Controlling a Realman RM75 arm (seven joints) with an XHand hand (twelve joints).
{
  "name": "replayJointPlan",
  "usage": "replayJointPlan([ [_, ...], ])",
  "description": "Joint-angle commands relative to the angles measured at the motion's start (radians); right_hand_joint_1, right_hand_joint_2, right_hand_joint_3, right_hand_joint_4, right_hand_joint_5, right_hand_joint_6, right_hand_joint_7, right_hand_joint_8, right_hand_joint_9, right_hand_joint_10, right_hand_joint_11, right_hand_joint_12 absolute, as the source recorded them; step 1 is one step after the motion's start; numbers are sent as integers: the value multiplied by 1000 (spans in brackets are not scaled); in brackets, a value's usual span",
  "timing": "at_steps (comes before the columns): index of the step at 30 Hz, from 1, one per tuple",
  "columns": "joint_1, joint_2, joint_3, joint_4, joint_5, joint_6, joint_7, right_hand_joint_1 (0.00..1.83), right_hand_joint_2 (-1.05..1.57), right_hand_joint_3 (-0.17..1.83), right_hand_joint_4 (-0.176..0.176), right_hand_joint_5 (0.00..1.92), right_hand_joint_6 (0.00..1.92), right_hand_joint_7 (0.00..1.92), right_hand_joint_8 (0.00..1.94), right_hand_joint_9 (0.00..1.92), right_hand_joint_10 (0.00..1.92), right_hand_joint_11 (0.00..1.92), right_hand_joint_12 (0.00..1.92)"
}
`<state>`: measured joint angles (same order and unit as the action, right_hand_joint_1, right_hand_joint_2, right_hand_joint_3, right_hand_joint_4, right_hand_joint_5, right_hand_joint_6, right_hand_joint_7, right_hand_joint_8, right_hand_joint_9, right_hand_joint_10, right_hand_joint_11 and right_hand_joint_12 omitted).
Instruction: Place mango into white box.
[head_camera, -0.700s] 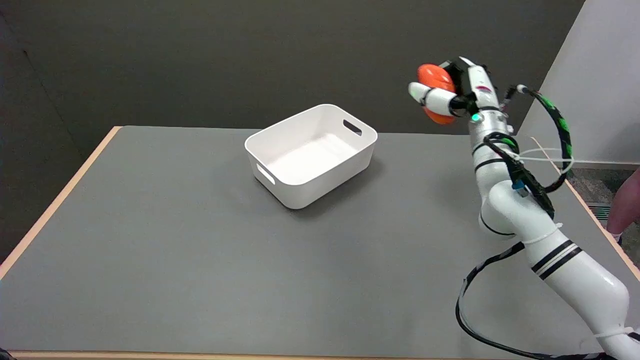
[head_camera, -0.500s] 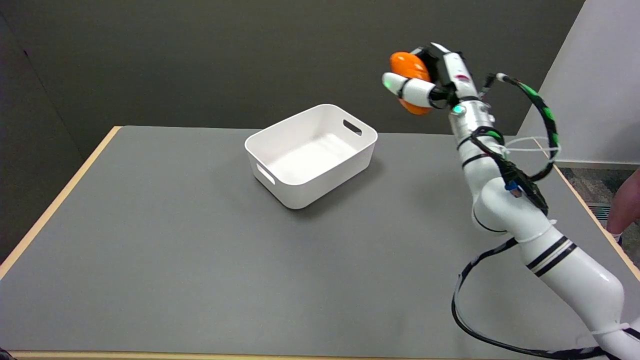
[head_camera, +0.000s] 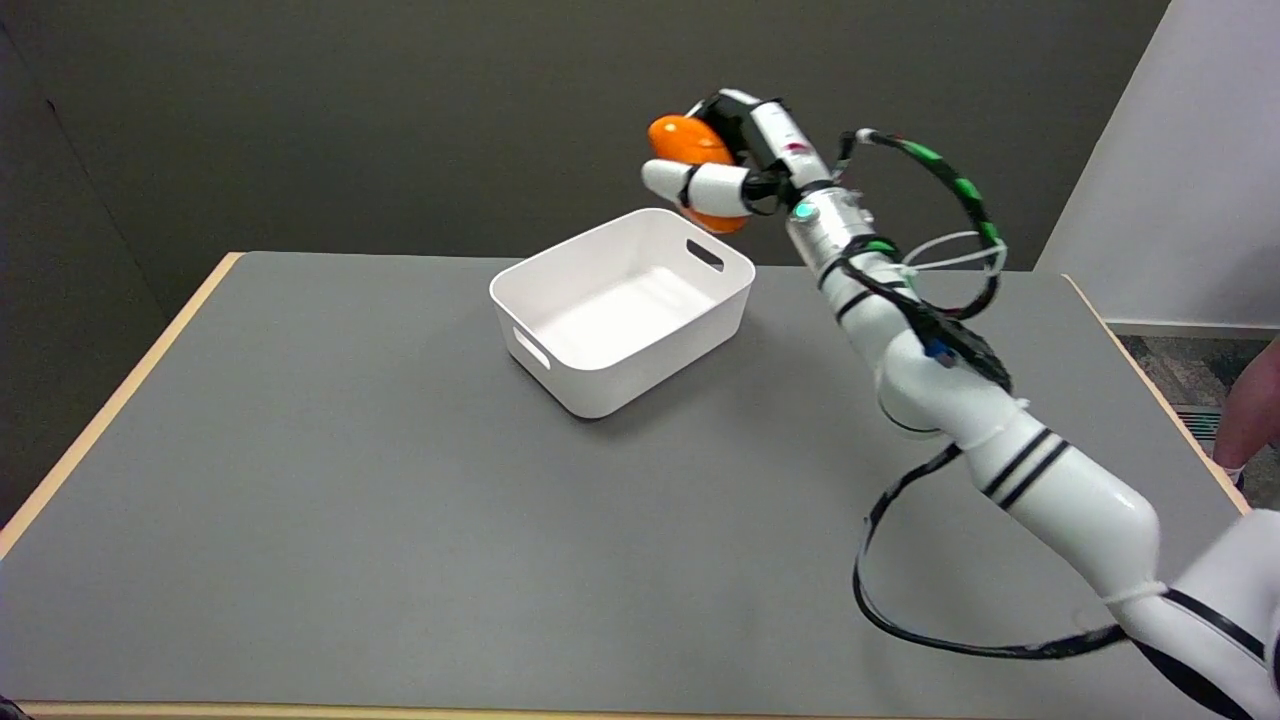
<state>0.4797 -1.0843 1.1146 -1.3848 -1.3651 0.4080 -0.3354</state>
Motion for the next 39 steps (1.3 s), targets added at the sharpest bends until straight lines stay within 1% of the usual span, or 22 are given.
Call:
replayJointPlan([
  [1, 289, -173, -208, 472, -22, -125, 40, 1175, 1110, 376, -176, 647, 1525, 701, 1558, 914, 1921, 189, 1921],
  [6, 350, -219, -260, 641, -22, -130, 40, 1172, 1120, 365, -176, 640, 1532, 693, 1567, 916, 1921, 120, 1921],
  [11, 380, -255, -276, 741, -22, -148, 40, 1166, 1134, 353, -176, 627, 1547, 679, 1582, 892, 1921, 53, 1921],
  [16, 380, -270, -287, 766, -22, -190, 33, 1163, 1145, 340, -176, 617, 1557, 671, 1592, 858, 1921, 27, 1921],
  [22, 374, -273, -287, 767, -27, -294, 33, 1159, 1160, 327, -176, 603, 1574, 659, 1605, 840, 1921, 15, 1921],
  [24, 374, -273, -287, 767, -28, -332, 32, 1154, 1191, 274, -176, 590, 1582, 648, 1606, 820, 1921, 38, 1921],
  [25, 376, -273, -288, 769, -29, -355, 32, 1101, 1079, 431, -101, 529, 1435, 669, 1436, 800, 1769, 32, 1921],
  [26, 376, -273, -291, 769, -30, -369, 32, 1018, 889, 702, 18, 439, 1199, 707, 1168, 774, 1528, 12, 1921],
  [27, 376, -273, -294, 769, -30, -377, 32, 953, 760, 888, 93, 363, 981, 693, 915, 722, 1329, 22, 1921],
  [28, 377, -271, -300, 769, -30, -387, 32, 932, 751, 905, 84, 330, 849, 611, 757, 647, 1242, 69, 1921],
  [29, 378, -271, -307, 769, -31, -398, 32, 893, 731, 923, 78, 288, 707, 518, 612, 555, 1128, 136, 1859],
  [30, 378, -270, -309, 769, -31, -402, 32, 822, 688, 942, 73, 225, 531, 394, 472, 428, 957, 239, 1694],
  [31, 380, -270, -312, 769, -33, -407, 32, 754, 655, 965, 69, 169, 406, 293, 368, 331, 823, 307, 1560],
  [33, 379, -269, -312, 768, -36, -411, 32, 665, 630, 998, 67, 107, 361, 207, 323, 271, 743, 288, 1452],
  [35, 376, -267, -312, 766, -41, -413, 32, 608, 589, 973, 65, 67, 191, 99, 241, 174, 682, 246, 1334],
  [37, 373, -266, -312, 760, -41, -413, 32, 590, 577, 961, 64, 53, 166, 83, 202, 153, 672, 238, 1315],
  [39, 367, -263, -312, 748, -41, -413, 32, 558, 574, 942, 60, 2, 158, 28, 180, 98, 645, 219, 1295],
])
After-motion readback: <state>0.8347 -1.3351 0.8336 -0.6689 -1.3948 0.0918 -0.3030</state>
